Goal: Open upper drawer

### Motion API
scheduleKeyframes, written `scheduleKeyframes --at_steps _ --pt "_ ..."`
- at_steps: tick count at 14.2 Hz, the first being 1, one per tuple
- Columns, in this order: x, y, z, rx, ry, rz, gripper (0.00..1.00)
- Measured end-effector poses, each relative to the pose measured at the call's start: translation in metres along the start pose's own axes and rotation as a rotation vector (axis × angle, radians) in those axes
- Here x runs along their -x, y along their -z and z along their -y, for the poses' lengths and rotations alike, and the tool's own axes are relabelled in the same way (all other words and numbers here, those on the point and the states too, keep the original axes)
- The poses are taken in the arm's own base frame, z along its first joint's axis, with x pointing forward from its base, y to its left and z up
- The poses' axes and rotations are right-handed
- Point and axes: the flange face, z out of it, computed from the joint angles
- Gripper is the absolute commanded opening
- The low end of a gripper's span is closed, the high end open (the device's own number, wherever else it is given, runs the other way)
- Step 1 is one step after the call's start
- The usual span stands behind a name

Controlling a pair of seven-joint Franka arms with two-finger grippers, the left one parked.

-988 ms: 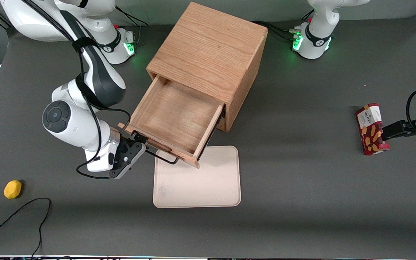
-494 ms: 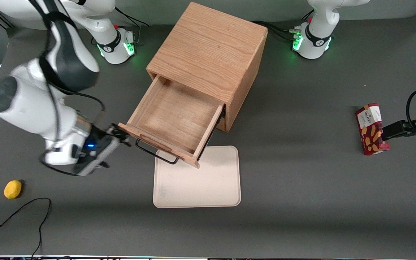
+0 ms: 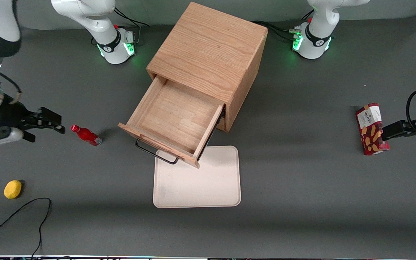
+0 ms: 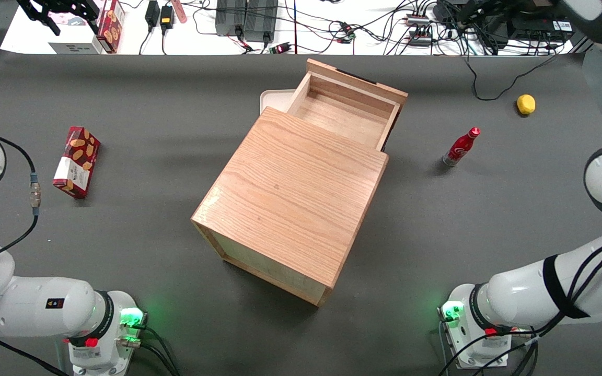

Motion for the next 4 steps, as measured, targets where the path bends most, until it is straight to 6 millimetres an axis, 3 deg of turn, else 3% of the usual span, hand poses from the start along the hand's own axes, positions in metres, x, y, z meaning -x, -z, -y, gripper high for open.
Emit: scheduleKeyframes --at_steps 4 --pt "0.017 0.015 -0.022 0.04 -0.063 0.019 1.0"
